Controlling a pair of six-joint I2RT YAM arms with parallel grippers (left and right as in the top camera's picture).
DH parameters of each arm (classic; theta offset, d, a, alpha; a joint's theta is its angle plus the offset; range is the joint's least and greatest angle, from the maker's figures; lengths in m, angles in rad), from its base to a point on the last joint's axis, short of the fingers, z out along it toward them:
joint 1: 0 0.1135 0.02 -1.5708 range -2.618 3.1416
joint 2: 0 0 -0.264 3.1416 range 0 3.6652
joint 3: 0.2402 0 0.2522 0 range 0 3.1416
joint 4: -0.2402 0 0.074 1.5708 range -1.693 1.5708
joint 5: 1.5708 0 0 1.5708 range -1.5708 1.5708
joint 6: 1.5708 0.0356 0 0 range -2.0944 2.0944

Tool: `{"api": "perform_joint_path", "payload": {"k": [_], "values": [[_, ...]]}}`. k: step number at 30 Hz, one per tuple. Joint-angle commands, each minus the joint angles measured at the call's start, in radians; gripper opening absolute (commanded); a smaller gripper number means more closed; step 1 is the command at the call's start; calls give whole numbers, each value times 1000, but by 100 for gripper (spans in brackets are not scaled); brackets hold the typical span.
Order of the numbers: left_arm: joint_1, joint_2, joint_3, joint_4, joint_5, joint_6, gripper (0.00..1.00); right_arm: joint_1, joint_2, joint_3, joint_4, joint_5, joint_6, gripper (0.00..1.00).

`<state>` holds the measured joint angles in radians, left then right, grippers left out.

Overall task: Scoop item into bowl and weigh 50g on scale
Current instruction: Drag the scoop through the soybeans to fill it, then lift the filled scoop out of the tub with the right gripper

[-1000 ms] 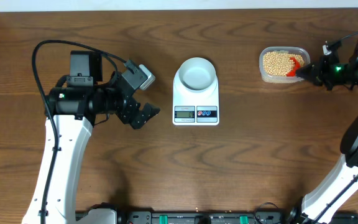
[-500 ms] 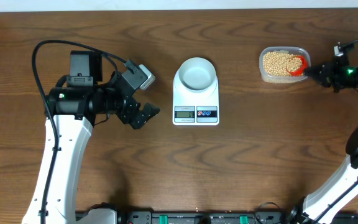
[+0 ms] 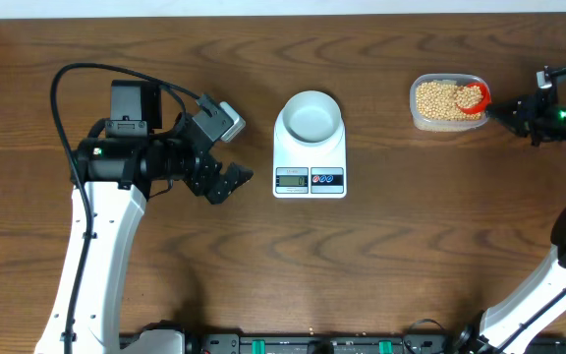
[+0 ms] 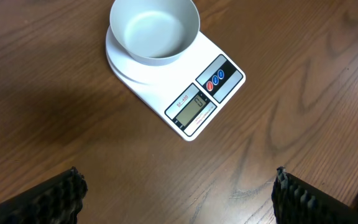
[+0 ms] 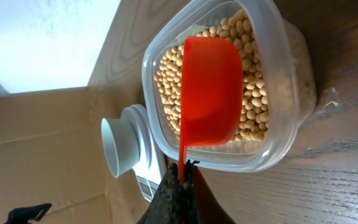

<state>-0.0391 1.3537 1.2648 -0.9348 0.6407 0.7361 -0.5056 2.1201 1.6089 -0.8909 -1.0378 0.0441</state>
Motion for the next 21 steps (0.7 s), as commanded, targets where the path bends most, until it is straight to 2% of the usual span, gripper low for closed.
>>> {"api": "perform_joint_path", "payload": {"k": [1, 16, 21], "values": [[4, -9, 29, -3, -6, -5, 98, -7, 6, -3, -5, -89, -34, 1], [4, -9, 29, -3, -6, -5, 98, -8, 6, -3, -11, -100, -35, 1], [4, -9, 29, -3, -6, -5, 98, -8, 6, -3, -10, -169, -35, 1]]}}
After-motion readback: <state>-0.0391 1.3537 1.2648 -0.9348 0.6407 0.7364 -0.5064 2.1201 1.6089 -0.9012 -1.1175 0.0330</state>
